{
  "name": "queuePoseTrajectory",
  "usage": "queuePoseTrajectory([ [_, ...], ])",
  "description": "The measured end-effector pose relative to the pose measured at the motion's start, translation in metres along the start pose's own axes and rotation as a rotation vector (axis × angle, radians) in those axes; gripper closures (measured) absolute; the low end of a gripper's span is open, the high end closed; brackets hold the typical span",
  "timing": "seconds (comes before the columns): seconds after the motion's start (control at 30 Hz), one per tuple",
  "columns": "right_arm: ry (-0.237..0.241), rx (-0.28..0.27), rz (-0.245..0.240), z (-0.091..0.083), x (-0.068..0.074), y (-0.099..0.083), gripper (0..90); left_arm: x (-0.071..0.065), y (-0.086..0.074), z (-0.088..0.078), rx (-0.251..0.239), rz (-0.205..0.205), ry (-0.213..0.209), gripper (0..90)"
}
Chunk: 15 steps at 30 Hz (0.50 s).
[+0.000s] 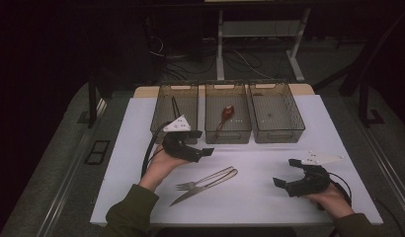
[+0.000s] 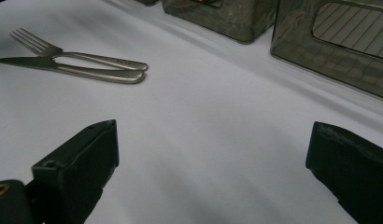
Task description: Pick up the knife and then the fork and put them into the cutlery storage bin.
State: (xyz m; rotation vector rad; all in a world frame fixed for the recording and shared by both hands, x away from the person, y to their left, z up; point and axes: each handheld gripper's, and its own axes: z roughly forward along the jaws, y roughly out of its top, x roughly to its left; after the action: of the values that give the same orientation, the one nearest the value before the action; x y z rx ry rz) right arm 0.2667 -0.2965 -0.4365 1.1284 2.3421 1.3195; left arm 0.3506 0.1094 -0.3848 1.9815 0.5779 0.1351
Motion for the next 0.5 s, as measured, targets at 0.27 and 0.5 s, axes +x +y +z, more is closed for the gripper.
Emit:
queuePoseTrajectory([
  [0.27, 0.004, 0.002, -0.008, 0.001, 0.001, 0.0, 2.0, -0.007, -0.022, -0.019, 0.005, 0.016, -0.008, 21.3],
  [0.5, -0.004, 0.005, -0.001, 0.001, 0.001, -0.002, 2.0, -0.011, -0.041, -0.031, 0.018, 0.022, 0.001, 32.0],
])
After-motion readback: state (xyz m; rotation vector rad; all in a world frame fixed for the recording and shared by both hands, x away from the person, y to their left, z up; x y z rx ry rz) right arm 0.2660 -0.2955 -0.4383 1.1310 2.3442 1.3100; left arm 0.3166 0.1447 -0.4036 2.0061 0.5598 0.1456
